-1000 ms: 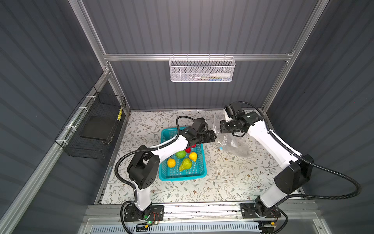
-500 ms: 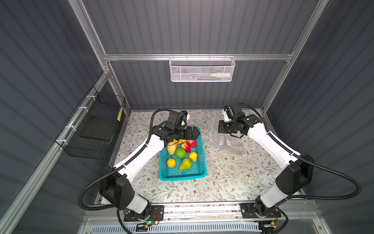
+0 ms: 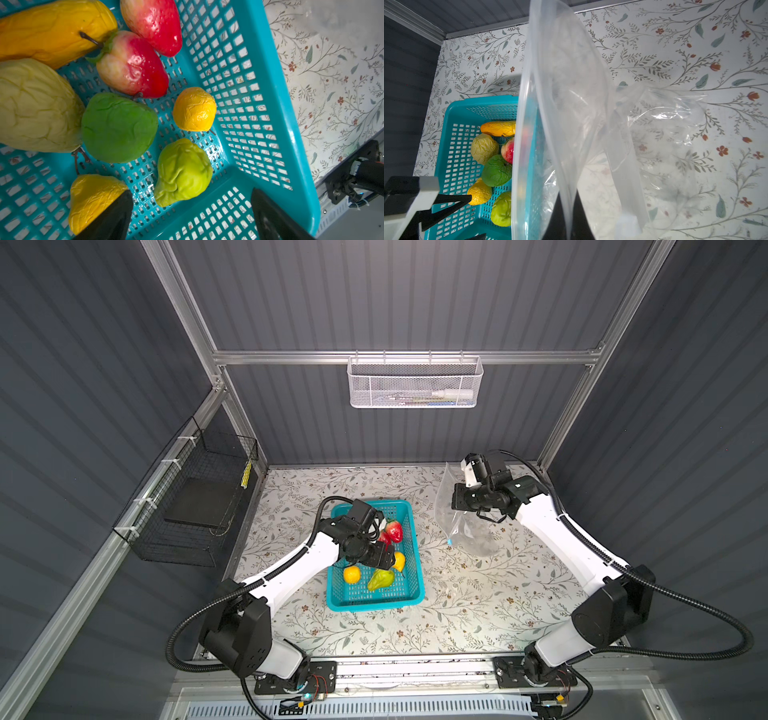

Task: Place the food in the zip-top bag and seal the zipper
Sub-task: 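Lower the left gripper into the teal basket and grasp the green pear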

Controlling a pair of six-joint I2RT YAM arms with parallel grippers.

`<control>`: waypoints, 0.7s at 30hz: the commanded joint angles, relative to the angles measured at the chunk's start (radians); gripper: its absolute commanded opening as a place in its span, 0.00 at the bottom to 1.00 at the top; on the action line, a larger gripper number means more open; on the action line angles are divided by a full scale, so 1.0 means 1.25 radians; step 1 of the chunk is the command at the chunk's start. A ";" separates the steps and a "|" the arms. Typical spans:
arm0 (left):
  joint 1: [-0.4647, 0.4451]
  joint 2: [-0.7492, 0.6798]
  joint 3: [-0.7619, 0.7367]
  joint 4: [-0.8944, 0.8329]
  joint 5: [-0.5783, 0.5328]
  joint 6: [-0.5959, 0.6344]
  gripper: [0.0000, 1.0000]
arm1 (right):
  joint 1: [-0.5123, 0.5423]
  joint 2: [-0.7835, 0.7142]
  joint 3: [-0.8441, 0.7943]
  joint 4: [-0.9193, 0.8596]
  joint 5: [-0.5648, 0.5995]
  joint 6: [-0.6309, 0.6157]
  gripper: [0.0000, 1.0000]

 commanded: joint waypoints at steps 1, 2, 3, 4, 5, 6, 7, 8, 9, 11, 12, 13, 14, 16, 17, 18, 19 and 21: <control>-0.005 0.009 -0.024 0.027 0.013 0.032 0.90 | -0.005 -0.023 -0.011 -0.015 0.000 0.003 0.00; -0.006 0.016 -0.029 0.040 0.013 0.032 0.89 | -0.005 -0.026 -0.014 -0.016 0.001 0.003 0.00; -0.007 0.023 -0.032 0.049 0.013 0.035 0.88 | -0.006 -0.027 -0.017 -0.015 0.000 0.003 0.00; -0.011 0.031 -0.034 0.058 0.012 0.037 0.88 | -0.006 -0.028 -0.018 -0.017 0.000 0.004 0.00; -0.015 0.041 -0.035 0.067 0.012 0.036 0.87 | -0.006 -0.030 -0.020 -0.016 -0.001 0.005 0.00; -0.019 0.050 -0.035 0.075 0.010 0.037 0.87 | -0.007 -0.031 -0.021 -0.018 -0.001 0.005 0.00; -0.024 0.059 -0.037 0.085 0.009 0.041 0.86 | -0.007 -0.032 -0.023 -0.018 -0.002 0.005 0.00; -0.030 0.069 -0.040 0.095 0.005 0.042 0.86 | -0.007 -0.033 -0.025 -0.017 -0.002 0.005 0.00; -0.036 0.078 -0.041 0.101 0.004 0.047 0.86 | -0.007 -0.034 -0.025 -0.019 -0.001 0.004 0.00; -0.053 0.098 -0.042 0.103 -0.011 0.057 0.85 | -0.008 -0.035 -0.026 -0.024 0.001 0.001 0.00; -0.060 0.105 -0.044 0.103 -0.023 0.061 0.85 | -0.009 -0.036 -0.025 -0.025 0.002 0.000 0.00; -0.067 0.112 -0.045 0.104 -0.035 0.067 0.85 | -0.009 -0.037 -0.026 -0.026 0.003 -0.001 0.00; -0.073 0.117 -0.048 0.107 -0.048 0.071 0.84 | -0.010 -0.038 -0.027 -0.026 0.004 -0.001 0.00; -0.080 0.122 -0.056 0.112 -0.068 0.078 0.84 | -0.010 -0.040 -0.027 -0.026 0.002 -0.001 0.00; -0.083 0.123 -0.060 0.116 -0.078 0.082 0.83 | -0.010 -0.039 -0.027 -0.025 0.000 -0.001 0.00; -0.085 0.124 -0.065 0.119 -0.087 0.086 0.83 | -0.011 -0.038 -0.026 -0.025 -0.001 -0.001 0.00; -0.088 0.125 -0.070 0.121 -0.095 0.093 0.83 | -0.011 -0.038 -0.026 -0.025 -0.003 -0.001 0.00; -0.094 0.130 -0.078 0.119 -0.112 0.104 0.82 | -0.011 -0.036 -0.026 -0.025 -0.005 -0.001 0.00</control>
